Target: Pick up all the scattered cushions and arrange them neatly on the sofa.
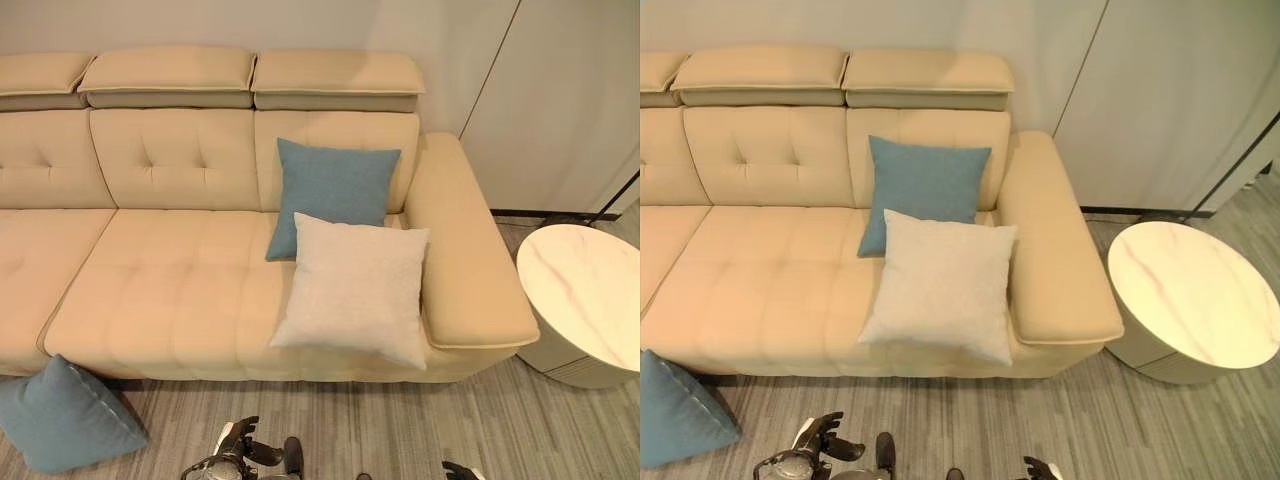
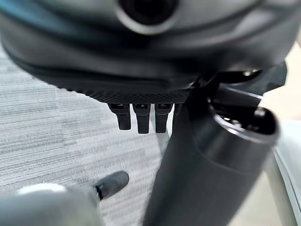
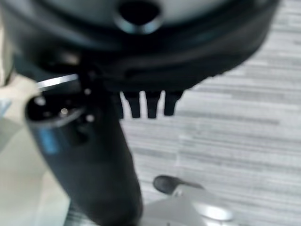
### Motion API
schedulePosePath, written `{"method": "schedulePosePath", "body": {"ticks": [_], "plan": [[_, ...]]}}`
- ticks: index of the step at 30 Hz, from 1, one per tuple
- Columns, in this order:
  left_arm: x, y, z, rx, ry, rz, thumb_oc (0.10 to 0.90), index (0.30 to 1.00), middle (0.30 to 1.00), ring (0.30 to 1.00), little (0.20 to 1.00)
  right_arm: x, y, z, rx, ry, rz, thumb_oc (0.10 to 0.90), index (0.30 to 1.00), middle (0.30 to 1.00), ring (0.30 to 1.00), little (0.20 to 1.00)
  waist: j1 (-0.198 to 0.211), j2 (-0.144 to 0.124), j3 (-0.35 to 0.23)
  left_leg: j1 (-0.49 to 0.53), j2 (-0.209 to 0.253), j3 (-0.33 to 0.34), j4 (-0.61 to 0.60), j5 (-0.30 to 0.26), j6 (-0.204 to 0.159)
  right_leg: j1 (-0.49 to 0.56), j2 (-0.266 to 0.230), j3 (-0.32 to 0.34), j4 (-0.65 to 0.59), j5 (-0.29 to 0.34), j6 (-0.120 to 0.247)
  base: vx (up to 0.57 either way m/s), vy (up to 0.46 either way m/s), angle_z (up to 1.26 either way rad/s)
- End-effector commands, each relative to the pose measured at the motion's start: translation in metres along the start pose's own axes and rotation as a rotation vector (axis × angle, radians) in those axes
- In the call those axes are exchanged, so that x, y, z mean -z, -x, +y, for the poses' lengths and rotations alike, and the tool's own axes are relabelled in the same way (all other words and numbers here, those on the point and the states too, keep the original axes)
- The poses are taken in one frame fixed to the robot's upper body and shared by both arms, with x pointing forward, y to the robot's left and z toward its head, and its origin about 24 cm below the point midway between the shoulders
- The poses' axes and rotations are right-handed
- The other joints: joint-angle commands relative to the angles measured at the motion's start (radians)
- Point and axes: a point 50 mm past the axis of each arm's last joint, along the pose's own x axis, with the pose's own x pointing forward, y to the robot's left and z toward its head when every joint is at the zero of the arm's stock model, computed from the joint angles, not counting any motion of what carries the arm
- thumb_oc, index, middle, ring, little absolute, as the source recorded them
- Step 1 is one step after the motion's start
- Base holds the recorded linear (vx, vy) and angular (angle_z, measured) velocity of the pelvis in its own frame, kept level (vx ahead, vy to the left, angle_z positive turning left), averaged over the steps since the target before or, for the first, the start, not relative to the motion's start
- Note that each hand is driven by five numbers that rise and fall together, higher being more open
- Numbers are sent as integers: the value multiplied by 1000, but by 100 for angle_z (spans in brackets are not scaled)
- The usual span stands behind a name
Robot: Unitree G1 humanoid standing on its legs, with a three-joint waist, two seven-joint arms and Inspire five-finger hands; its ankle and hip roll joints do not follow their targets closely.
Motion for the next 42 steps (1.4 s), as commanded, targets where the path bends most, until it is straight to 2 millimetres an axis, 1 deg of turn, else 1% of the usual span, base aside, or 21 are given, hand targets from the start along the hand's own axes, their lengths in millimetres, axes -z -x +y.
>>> {"method": "schedulePosePath", "body": {"ticks": [1, 4, 6, 7, 11, 16, 20, 22, 23, 24, 25, 26, 27, 28, 29, 31, 34, 37, 39, 41, 42], "plan": [[-5, -2, 8, -36, -10, -27, 800, 900, 900, 900, 900, -28, -4, -7, 21, 41, -100, 800, 900, 900, 900, 900, 16, -29, 6, 23, -11, -30, 15, -126, -27, -122, 1, -36, 230, 101, 61, 66, 48, -36], [-9, -3, 10, -42, -16, -39, 800, 900, 900, 900, 900, -29, -4, -8, 28, 41, -103, 800, 900, 900, 900, 900, 10, -22, 6, 44, -6, -29, 8, -141, -26, -139, -33, -81, 208, 89, 54, 108, 1, -7], [-14, -3, 12, -47, -6, -54, 800, 900, 900, 900, 900, -30, -5, -9, 35, 43, -104, 800, 900, 900, 900, 900, 9, -14, 5, 60, 2, -26, 5, -160, -30, -155, -69, -128, 127, 87, 41, 182, -91, -5], [-13, -3, 12, -47, -3, -55, 800, 900, 900, 900, 900, -31, -5, -10, 38, 42, -104, 800, 900, 900, 900, 900, 1, -17, 4, 70, 0, -31, 5, -167, -34, -174, -83, -123, 46, 111, 44, 160, -88, -9], [-10, -3, 15, -61, 8, -45, 800, 900, 900, 900, 900, -28, -5, -11, 37, 35, -95, 800, 900, 900, 900, 900, -12, -32, 8, 91, -9, -37, 7, -175, -42, -161, -77, -75, -47, 144, 60, 113, -64, -1], [-6, -2, 13, -73, 81, -34, 800, 900, 900, 900, 900, -23, -4, -13, 54, -11, -86, 800, 900, 900, 900, 900, -10, -40, -24, 109, -7, -36, 2, -182, -53, -94, -68, -91, -115, 157, 47, 118, -111, 9], [-8, -2, 16, -97, 99, -43, 800, 900, 900, 900, 900, -30, -4, -28, 116, -41, -129, 800, 900, 900, 900, 900, -10, -41, -39, 121, -1, -40, 2, -185, -60, -43, -51, -102, -166, 157, 38, 80, -83, 0], [-13, -2, 21, -121, 127, -69, 800, 900, 900, 900, 900, -39, -2, -41, 163, -35, -186, 800, 900, 900, 900, 900, -11, -40, -45, 126, 2, -41, 2, -189, -64, -23, -44, -104, -191, 158, 37, 62, -50, -3], [-26, -2, 30, -153, 163, -129, 800, 900, 900, 900, 900, -53, 2, -60, 218, -40, -271, 800, 900, 900, 900, 900, -14, -41, -49, 125, 5, -39, 2, -188, -66, -11, -40, -101, -206, 156, 37, 48, -41, -1], [-33, -2, 33, -161, 179, -169, 800, 900, 900, 900, 900, -58, 5, -68, 240, -44, -305, 800, 900, 900, 900, 900, -15, -40, -49, 125, 6, -38, 2, -188, -67, -10, -39, -100, -206, 154, 38, 34, -31, 0], [-33, -2, 33, -161, 179, -168, 800, 900, 900, 900, 900, -57, 5, -68, 240, -44, -304, 800, 900, 900, 900, 900, -15, -40, -49, 125, 6, -38, 2, -188, -67, -10, -39, -100, -206, 154, 38, 0, 0, 0], [-44, -1, 38, -175, 201, -218, 800, 900, 900, 900, 900, -67, 9, -77, 263, -54, -356, 800, 900, 900, 900, 900, -16, -39, -47, 124, 6, -37, 2, -187, -68, -11, -37, -100, -206, 154, 38, 0, 0, 0], [-60, 3, 47, -195, 232, -303, 800, 900, 900, 900, 900, -85, 18, -90, 300, -70, -458, 800, 900, 900, 900, 900, -18, -37, -46, 121, 8, -34, 2, -186, -68, -13, -35, -95, -206, 152, 39, 0, 0, 0], [-66, 5, 51, -208, 242, -337, 800, 900, 900, 900, 900, -94, 25, -97, 321, -84, -518, 800, 900, 900, 900, 900, -20, -36, -47, 122, 8, -30, 2, -189, -68, -10, -35, -94, -206, 148, 38, 0, 0, 0], [-66, 5, 51, -207, 241, -336, 800, 900, 900, 900, 900, -94, 25, -97, 321, -84, -517, 800, 900, 900, 900, 900, -19, -36, -48, 123, 9, -30, 2, -189, -68, -9, -34, -93, -206, 148, 38, 0, 0, 0], [-77, 10, 58, -237, 259, -396, 800, 900, 900, 900, 900, -115, 41, -109, 357, -110, -642, 800, 900, 900, 900, 900, -22, -33, -50, 130, 10, -27, 2, -196, -68, 0, -32, -89, -206, 139, 38, 42, 7, -2], [-100, 21, 65, -252, 289, -521, 800, 900, 900, 900, 900, -147, 64, -113, 375, -136, -827, 800, 900, 900, 900, 900, -25, -29, -53, 144, 10, -32, 2, -207, -67, 14, -31, -88, -206, 130, 36, 78, 3, -2], [-115, 27, 66, -246, 310, -591, 800, 900, 900, 900, 900, -158, 70, -112, 373, -155, -880, 800, 900, 900, 900, 900, -24, -26, -51, 145, 10, -37, 2, -210, -68, 16, -31, -90, -206, 126, 35, 53, -6, 1], [-133, 34, 67, -242, 313, -666, 800, 900, 900, 900, 900, -179, 78, -108, 358, -186, -957, 800, 900, 900, 900, 900, -19, -24, -43, 138, 11, -42, 2, -209, -69, 10, -31, -93, -206, 126, 34, 44, -24, 3], [-139, 35, 66, -238, 320, -687, 800, 900, 900, 900, 900, -185, 79, -106, 352, -197, -974, 800, 900, 900, 900, 900, -18, -24, -39, 132, 10, -44, 2, -208, -70, 5, -32, -94, -206, 126, 34, -4, -20, 2], [-154, 39, 65, -229, 327, -736, 800, 900, 900, 900, 900, -200, 81, -104, 345, -204, -1008, 800, 900, 900, 900, 900, -15, -23, -27, 115, 10, -47, 2, -205, -71, -10, -32, -95, -206, 128, 33, -7, -41, 6]]}}
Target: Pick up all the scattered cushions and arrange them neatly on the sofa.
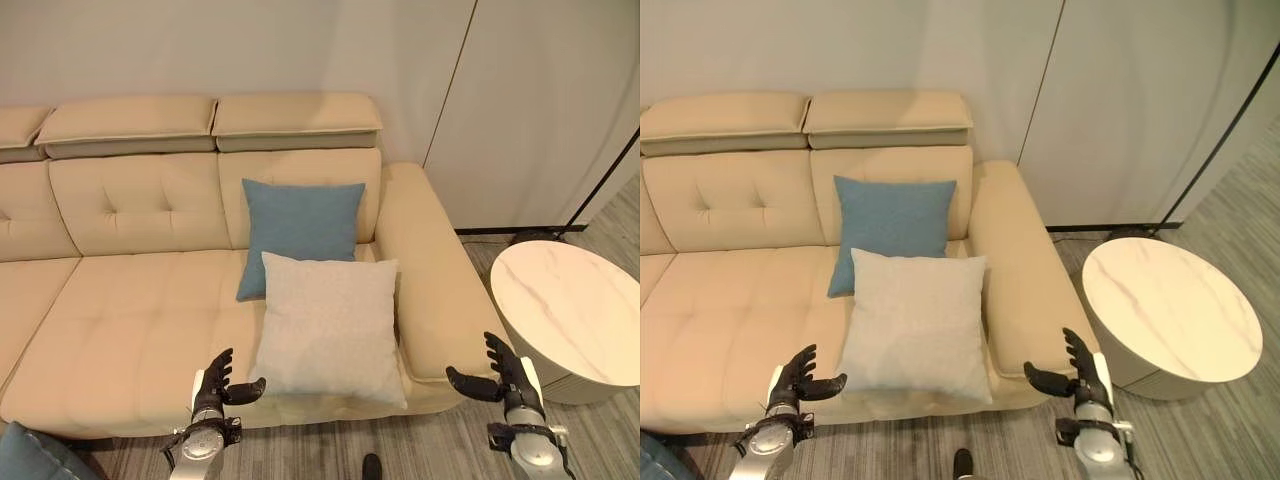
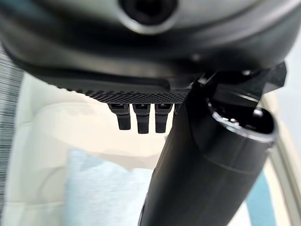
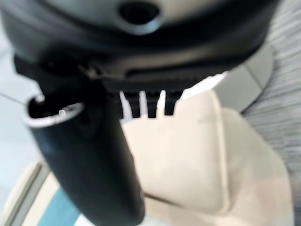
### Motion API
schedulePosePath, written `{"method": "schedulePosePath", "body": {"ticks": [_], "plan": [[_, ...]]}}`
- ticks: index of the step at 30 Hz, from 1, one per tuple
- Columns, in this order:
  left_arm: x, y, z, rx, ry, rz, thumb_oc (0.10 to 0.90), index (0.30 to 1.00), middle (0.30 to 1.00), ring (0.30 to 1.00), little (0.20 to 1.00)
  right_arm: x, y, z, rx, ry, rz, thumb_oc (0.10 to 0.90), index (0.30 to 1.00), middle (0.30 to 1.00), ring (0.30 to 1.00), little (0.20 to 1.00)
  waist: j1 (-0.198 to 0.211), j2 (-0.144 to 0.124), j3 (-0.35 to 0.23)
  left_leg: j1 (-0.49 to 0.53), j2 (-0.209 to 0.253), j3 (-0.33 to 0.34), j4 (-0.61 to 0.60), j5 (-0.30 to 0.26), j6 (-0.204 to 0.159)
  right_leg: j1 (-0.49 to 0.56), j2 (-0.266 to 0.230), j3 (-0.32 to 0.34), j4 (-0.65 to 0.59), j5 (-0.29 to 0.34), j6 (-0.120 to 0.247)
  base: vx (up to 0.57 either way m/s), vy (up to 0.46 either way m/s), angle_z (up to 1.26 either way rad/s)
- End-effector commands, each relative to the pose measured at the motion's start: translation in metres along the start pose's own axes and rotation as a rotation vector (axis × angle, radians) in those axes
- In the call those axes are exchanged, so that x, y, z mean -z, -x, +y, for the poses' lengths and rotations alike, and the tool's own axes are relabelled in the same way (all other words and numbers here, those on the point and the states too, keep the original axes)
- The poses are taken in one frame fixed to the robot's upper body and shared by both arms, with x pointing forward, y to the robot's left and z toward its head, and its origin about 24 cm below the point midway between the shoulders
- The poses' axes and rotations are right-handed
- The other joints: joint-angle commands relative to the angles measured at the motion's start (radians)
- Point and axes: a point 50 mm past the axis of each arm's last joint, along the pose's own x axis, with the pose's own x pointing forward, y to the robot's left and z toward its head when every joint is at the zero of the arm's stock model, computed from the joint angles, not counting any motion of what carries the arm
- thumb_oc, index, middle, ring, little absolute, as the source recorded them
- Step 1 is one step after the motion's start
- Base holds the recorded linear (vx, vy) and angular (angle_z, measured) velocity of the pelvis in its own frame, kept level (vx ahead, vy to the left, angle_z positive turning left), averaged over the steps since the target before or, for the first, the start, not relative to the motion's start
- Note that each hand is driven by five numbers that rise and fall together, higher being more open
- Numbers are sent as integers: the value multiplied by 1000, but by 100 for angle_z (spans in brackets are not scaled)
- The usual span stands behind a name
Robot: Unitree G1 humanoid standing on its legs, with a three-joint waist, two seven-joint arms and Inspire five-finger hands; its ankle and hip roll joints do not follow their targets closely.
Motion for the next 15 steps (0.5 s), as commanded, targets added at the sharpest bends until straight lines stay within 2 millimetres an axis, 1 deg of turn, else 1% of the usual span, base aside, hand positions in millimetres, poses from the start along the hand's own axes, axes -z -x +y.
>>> {"method": "schedulePosePath", "body": {"ticks": [1, 3, 4, 5, 6, 7, 8, 9, 10, 11, 15], "plan": [[-72, -22, -3, -12, 37, -286, 800, 900, 900, 900, 900, -67, -30, -7, 85, -84, -268, 800, 900, 900, 900, 900, 13, -25, 33, -10, -79, -40, 2, -112, 29, 70, -6, 12, 14, -140, 59, -47, -41, 4], [-92, -25, -12, 4, 49, -347, 800, 900, 900, 900, 900, -84, -39, -2, 87, -92, -312, 800, 900, 900, 900, 900, 16, -25, 54, -46, -80, -43, 2, -102, 28, 37, -4, 12, 14, -134, 56, -84, -39, 4], [-100, -25, -15, 12, 47, -374, 800, 900, 900, 900, 900, -88, -41, -1, 90, -93, -323, 800, 900, 900, 900, 900, 18, -25, 62, -59, -80, -46, 2, -98, 28, 25, -4, 11, 14, -133, 54, -165, -61, 6], [-123, -27, -26, 34, 49, -447, 800, 900, 900, 900, 900, -104, -50, 3, 102, -135, -351, 800, 900, 900, 900, 900, 20, -22, 95, -102, -81, -52, 10, -83, 28, -21, -5, 18, 24, -125, 48, -128, -48, 9], [-124, -27, -26, 33, 50, -449, 800, 900, 900, 900, 900, -105, -51, 3, 102, -136, -353, 800, 900, 900, 900, 900, 20, -22, 95, -106, -81, -52, 11, -83, 28, -24, -5, 18, 25, -125, 48, -217, -64, 15], [-146, -28, -33, 47, 52, -512, 800, 900, 900, 900, 900, -117, -60, 9, 106, -178, -362, 800, 900, 900, 900, 900, 25, -22, 122, -161, -82, -55, 32, -74, 26, -72, -6, 18, 36, -116, 43, -114, -35, 20], [-147, -29, -33, 46, 52, -515, 800, 900, 900, 900, 900, -118, -60, 9, 107, -179, -364, 800, 900, 900, 900, 900, 24, -22, 121, -168, -82, -55, 36, -75, 26, -78, -6, 18, 38, -117, 43, -157, -54, 18], [-156, -29, -35, 47, 53, -542, 800, 900, 900, 900, 900, -125, -64, 11, 105, -200, -370, 800, 900, 900, 900, 900, 27, -23, 129, -199, -83, -58, 51, -73, 25, -105, -6, 22, 46, -113, 40, -117, -62, 12], [-174, -31, -38, 38, 46, -590, 800, 900, 900, 900, 900, -140, -71, 14, 112, -225, -391, 800, 900, 900, 900, 900, 30, -26, 146, -255, -79, -61, 70, -66, 23, -153, -7, 25, 57, -105, 36, -116, -62, 10], [-175, -31, -38, 38, 46, -592, 800, 900, 900, 900, 900, -140, -71, 14, 112, -226, -393, 800, 900, 900, 900, 900, 29, -26, 144, -261, -79, -61, 73, -66, 23, -158, -7, 25, 58, -106, 36, -97, -66, 15], [-210, -37, -34, -3, 69, -667, 800, 900, 900, 900, 900, -168, -82, 15, 141, -274, -432, 800, 900, 900, 900, 900, 31, -27, 163, -355, -77, -67, 104, -56, 17, -236, -4, 30, 74, -98, 31, -54, -52, 5]]}}
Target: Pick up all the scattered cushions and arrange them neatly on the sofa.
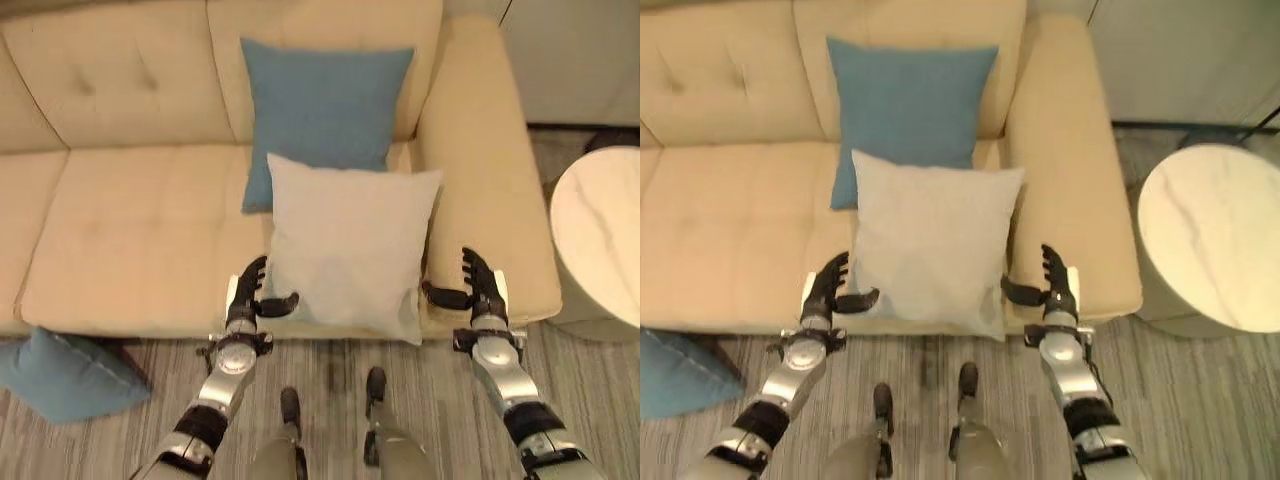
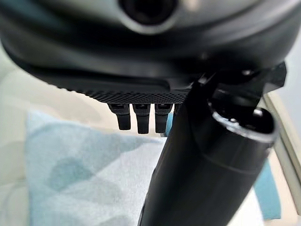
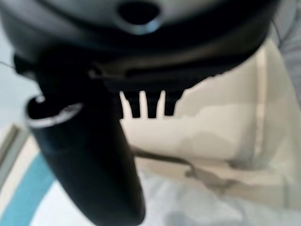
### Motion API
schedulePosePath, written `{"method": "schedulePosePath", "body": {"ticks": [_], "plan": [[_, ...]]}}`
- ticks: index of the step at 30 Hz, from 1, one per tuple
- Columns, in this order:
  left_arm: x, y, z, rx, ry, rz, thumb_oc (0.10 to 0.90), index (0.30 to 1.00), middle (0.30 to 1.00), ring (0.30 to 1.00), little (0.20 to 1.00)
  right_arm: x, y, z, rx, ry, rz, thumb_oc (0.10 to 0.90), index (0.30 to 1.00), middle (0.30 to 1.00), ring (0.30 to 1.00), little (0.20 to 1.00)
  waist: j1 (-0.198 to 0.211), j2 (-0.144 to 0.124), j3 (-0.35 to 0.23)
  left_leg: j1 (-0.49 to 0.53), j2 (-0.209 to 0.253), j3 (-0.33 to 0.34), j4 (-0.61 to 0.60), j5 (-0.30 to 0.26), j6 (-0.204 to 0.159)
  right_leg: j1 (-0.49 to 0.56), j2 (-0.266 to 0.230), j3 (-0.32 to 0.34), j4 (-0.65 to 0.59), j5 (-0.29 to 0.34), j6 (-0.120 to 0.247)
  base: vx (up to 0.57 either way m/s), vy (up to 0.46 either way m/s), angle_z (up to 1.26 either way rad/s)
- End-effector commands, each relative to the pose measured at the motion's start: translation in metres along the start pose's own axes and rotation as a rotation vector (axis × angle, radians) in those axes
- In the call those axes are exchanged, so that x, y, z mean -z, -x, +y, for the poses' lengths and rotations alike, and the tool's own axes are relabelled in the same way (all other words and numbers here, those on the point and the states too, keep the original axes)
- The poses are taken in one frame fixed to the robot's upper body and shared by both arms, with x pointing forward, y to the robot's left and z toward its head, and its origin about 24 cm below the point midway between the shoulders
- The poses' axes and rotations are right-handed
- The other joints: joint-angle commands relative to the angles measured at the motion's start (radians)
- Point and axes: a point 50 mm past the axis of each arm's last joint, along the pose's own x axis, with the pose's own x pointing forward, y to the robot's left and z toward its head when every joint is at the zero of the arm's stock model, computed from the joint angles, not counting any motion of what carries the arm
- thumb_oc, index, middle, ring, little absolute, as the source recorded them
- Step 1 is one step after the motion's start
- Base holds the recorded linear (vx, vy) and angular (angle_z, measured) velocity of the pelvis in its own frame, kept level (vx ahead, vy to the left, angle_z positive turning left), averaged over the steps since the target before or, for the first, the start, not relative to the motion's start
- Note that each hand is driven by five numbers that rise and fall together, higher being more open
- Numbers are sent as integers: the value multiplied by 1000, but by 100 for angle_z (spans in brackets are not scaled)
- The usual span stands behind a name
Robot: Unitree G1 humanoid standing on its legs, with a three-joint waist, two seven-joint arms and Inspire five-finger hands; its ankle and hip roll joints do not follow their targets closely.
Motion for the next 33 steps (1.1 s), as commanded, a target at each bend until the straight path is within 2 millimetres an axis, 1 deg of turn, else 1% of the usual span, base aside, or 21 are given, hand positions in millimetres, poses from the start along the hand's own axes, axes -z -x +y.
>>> {"method": "schedulePosePath", "body": {"ticks": [1, 3, 4, 5, 8, 10, 13, 15, 19, 20, 23, 24, 26, 30, 31, 33], "plan": [[-60, -26, 22, -100, 30, -252, 800, 900, 900, 900, 900, -48, -17, -5, 94, -113, -188, 800, 900, 900, 900, 900, 0, -61, -30, -43, -67, -16, 94, -147, 24, 45, 0, 63, 68, -166, 56, -50, -58, -2], [-71, -31, 23, -107, 42, -274, 800, 900, 900, 900, 900, -55, -22, -4, 102, -124, -199, 800, 900, 900, 900, 900, 0, -61, -19, -71, -65, -18, 106, -145, 21, 21, 0, 64, 71, -165, 55, -49, -48, -2], [-81, -37, 26, -119, 47, -295, 800, 900, 900, 900, 900, -65, -27, -2, 106, -127, -217, 800, 900, 900, 900, 900, 0, -59, -12, -91, -60, -20, 111, -143, 20, -1, 0, 68, 73, -162, 56, -35, -29, -2], [-81, -37, 26, -119, 48, -297, 800, 900, 900, 900, 900, -65, -27, -2, 106, -128, -219, 800, 900, 900, 900, 900, 0, -59, -12, -93, -59, -19, 111, -143, 20, -3, 1, 68, 74, -162, 55, -41, -36, -4], [-94, -44, 31, -151, 31, -324, 800, 900, 900, 900, 900, -78, -33, 0, 115, -146, -245, 800, 900, 900, 900, 900, 1, -58, -2, -119, -57, -23, 112, -137, 17, -29, 1, 74, 74, -158, 57, -18, -20, -2], [-107, -47, 35, -189, 14, -360, 800, 900, 900, 900, 900, -89, -34, 4, 108, -161, -277, 800, 900, 900, 900, 900, 0, -58, 3, -139, -56, -25, 111, -133, 15, -50, 0, 79, 71, -154, 58, -11, -16, 0], [-113, -49, 35, -203, 27, -375, 800, 900, 900, 900, 900, -93, -35, 9, 99, -180, -287, 800, 900, 900, 900, 900, -1, -59, 7, -153, -58, -25, 115, -132, 13, -60, 0, 79, 67, -151, 59, 0, 0, 0], [-120, -49, 31, -185, 71, -392, 800, 900, 900, 900, 900, -96, -34, 15, 74, -211, -288, 800, 900, 900, 900, 900, -1, -57, 10, -157, -60, -29, 116, -132, 13, -65, 0, 80, 65, -149, 59, 0, 0, 0], [-122, -47, 24, -128, 119, -395, 800, 900, 900, 900, 900, -96, -33, 23, 27, -245, -282, 800, 900, 900, 900, 900, -2, -52, 12, -163, -64, -30, 113, -130, 13, -72, -3, 82, 61, -146, 60, 0, 0, 0], [-123, -46, 17, -87, 147, -400, 800, 900, 900, 900, 900, -98, -31, 29, -5, -265, -288, 800, 900, 900, 900, 900, -3, -49, 13, -169, -67, -29, 109, -127, 12, -79, -4, 81, 60, -143, 60, 0, 0, 0], [-124, -42, 5, -26, 176, -401, 800, 900, 900, 900, 900, -98, -28, 38, -56, -277, -287, 800, 900, 900, 900, 900, -2, -45, 17, -179, -71, -33, 107, -124, 13, -89, -6, 77, 58, -139, 62, 0, 0, 0], [-124, -42, 5, -25, 176, -400, 800, 900, 900, 900, 900, -98, -28, 38, -56, -277, -287, 800, 900, 900, 900, 900, -2, -45, 15, -180, -71, -34, 107, -124, 13, -90, -7, 77, 58, -139, 62, 0, 0, 0], [-124, -39, -9, 29, 176, -400, 800, 900, 900, 900, 900, -99, -24, 51, -105, -296, -283, 800, 900, 900, 900, 900, 2, -42, 25, -191, -72, -39, 106, -119, 13, -101, -8, 75, 57, -135, 63, -18, 0, 1], [-123, -36, -21, 72, 165, -398, 800, 900, 900, 900, 900, -105, -20, 69, -173, -284, -296, 800, 900, 900, 900, 900, 8, -40, 34, -204, -74, -42, 103, -111, 12, -113, -7, 68, 52, -129, 64, 0, 0, 0], [-123, -36, -21, 72, 165, -397, 800, 900, 900, 900, 900, -105, -20, 69, -173, -283, -296, 800, 900, 900, 900, 900, 9, -39, 35, -201, -72, -42, 104, -116, 12, -109, -6, 68, 52, -132, 64, 0, 0, 0], [-122, -34, -27, 87, 161, -393, 800, 900, 900, 900, 900, -109, -15, 81, -220, -273, -309, 800, 900, 900, 900, 900, 12, -40, 39, -204, -72, -44, 104, -112, 11, -110, -5, 66, 50, -129, 64, 0, 0, 0]]}}
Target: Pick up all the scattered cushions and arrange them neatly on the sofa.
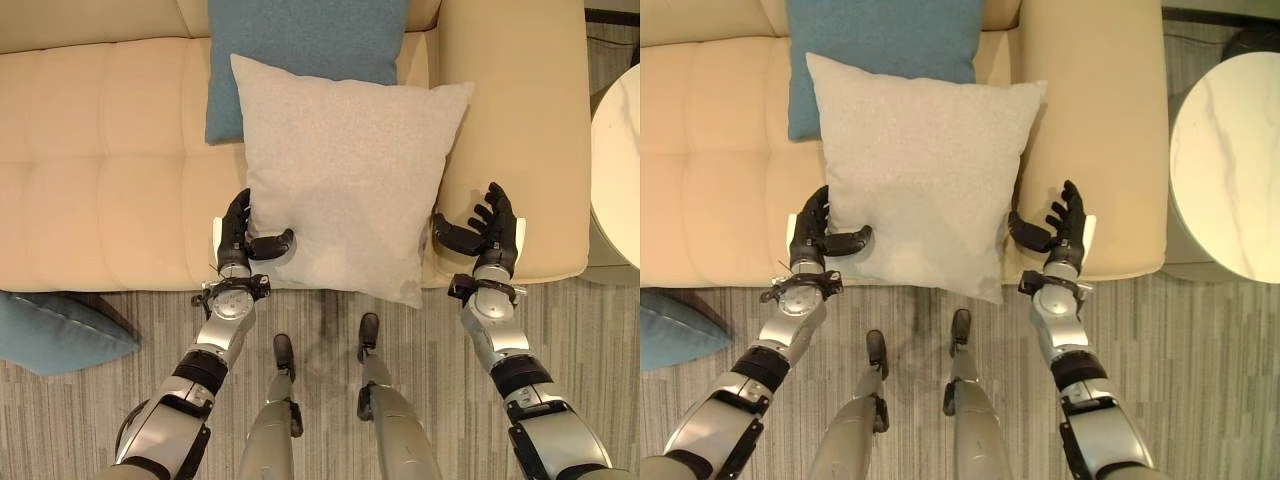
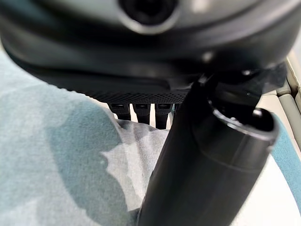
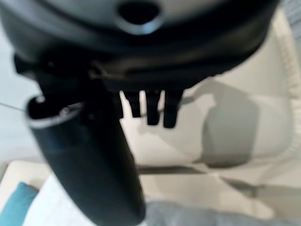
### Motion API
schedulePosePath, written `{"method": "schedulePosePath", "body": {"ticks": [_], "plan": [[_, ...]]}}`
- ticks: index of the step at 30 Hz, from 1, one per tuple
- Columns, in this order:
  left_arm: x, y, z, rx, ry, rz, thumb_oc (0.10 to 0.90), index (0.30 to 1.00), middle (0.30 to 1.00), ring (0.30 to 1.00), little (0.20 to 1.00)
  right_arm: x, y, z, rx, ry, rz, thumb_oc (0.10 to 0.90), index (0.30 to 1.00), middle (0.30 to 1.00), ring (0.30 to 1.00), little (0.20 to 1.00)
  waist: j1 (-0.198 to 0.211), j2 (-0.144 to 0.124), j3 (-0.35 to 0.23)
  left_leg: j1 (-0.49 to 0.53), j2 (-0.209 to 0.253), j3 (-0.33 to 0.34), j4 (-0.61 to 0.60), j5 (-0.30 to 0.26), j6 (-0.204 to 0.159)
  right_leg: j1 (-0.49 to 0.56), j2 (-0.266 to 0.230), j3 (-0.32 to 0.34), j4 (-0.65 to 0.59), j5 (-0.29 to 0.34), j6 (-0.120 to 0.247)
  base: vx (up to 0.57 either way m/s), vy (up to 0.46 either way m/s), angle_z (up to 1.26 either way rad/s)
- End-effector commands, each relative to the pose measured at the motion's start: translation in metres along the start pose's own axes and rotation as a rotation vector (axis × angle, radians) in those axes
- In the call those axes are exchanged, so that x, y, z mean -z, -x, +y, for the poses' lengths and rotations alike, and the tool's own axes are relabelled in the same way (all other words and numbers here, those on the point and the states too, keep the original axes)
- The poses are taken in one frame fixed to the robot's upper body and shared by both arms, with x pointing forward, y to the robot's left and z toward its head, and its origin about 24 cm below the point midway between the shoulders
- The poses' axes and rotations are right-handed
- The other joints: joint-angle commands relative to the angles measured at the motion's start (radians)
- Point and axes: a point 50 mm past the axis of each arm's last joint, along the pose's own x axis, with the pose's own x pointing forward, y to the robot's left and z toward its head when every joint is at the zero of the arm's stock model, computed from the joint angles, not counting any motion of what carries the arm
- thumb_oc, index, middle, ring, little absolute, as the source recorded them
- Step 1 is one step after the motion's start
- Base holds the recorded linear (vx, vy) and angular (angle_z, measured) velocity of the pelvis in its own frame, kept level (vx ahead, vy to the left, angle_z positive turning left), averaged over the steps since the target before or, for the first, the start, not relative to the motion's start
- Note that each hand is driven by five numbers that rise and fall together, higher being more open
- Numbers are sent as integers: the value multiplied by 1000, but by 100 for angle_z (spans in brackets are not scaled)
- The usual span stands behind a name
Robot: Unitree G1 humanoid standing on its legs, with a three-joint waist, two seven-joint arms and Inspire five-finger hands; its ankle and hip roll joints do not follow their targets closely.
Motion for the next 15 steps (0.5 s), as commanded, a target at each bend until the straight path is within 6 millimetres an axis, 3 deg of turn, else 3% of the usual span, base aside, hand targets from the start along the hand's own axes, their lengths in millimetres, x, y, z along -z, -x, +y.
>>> {"method": "schedulePosePath", "body": {"ticks": [1, 6, 12, 15], "plan": [[-53, -6, -42, 164, 40, -217, 800, 900, 900, 900, 900, -39, 14, 92, -373, -79, -108, 800, 900, 900, 900, 900, 24, -32, -18, -28, -80, -41, 103, -133, 27, 64, -16, 63, 48, -146, 87, 0, 0, 0], [-51, -5, -48, 172, 34, -213, 800, 900, 900, 900, 900, -37, 24, 108, -414, -87, -99, 800, 900, 900, 900, 900, 25, -40, -18, -21, -82, -48, 100, -129, 27, 73, -20, 61, 47, -144, 87, 0, 0, 0], [-55, -4, -53, 173, 46, -221, 800, 900, 900, 900, 900, -29, 28, 112, -397, -91, -54, 800, 900, 900, 900, 900, 27, -40, -9, -28, -85, -56, 104, -129, 28, 71, -25, 52, 53, -146, 87, -15, 10, 6], [-68, -6, -57, 171, 81, -253, 800, 900, 900, 900, 900, -28, 26, 115, -372, -131, -21, 800, 900, 900, 900, 900, 27, -35, 11, -58, -90, -57, 112, -124, 28, 42, -30, 49, 63, -143, 87, -60, 15, 14]]}}
